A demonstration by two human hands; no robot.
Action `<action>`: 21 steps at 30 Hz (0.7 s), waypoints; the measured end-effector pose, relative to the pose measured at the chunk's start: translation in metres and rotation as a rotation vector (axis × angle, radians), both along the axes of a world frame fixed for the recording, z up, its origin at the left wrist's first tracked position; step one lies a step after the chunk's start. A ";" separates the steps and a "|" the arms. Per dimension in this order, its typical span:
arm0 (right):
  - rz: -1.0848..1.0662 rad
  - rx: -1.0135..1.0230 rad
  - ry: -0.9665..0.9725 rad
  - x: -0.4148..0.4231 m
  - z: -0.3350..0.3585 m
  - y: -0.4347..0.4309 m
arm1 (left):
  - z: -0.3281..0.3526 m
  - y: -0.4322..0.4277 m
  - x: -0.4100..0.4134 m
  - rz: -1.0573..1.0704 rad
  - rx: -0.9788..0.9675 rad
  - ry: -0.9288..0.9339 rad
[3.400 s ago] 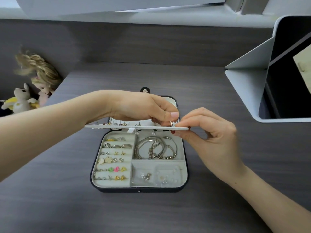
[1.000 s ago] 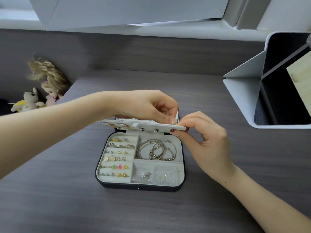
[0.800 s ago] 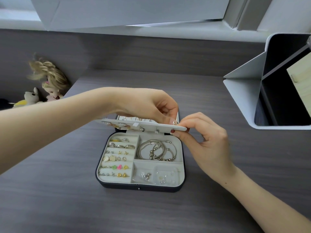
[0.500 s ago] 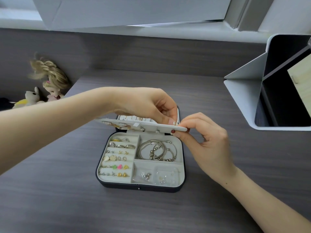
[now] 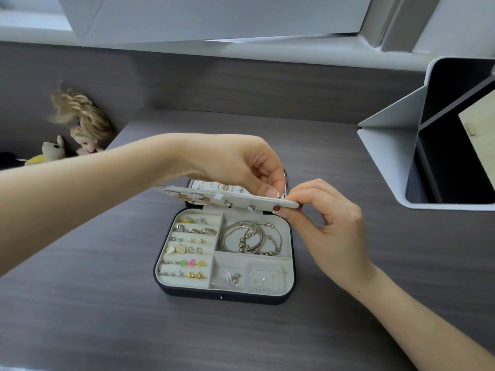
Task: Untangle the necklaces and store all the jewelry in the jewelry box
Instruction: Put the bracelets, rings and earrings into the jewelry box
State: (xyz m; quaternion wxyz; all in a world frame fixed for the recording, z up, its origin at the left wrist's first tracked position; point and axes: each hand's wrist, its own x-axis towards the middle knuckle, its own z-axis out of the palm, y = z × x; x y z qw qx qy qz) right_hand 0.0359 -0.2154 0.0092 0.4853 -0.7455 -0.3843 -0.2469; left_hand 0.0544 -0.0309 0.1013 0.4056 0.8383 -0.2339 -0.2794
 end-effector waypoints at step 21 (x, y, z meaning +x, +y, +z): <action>0.094 -0.041 -0.020 0.001 -0.002 -0.001 | 0.001 -0.006 -0.001 0.053 0.190 -0.053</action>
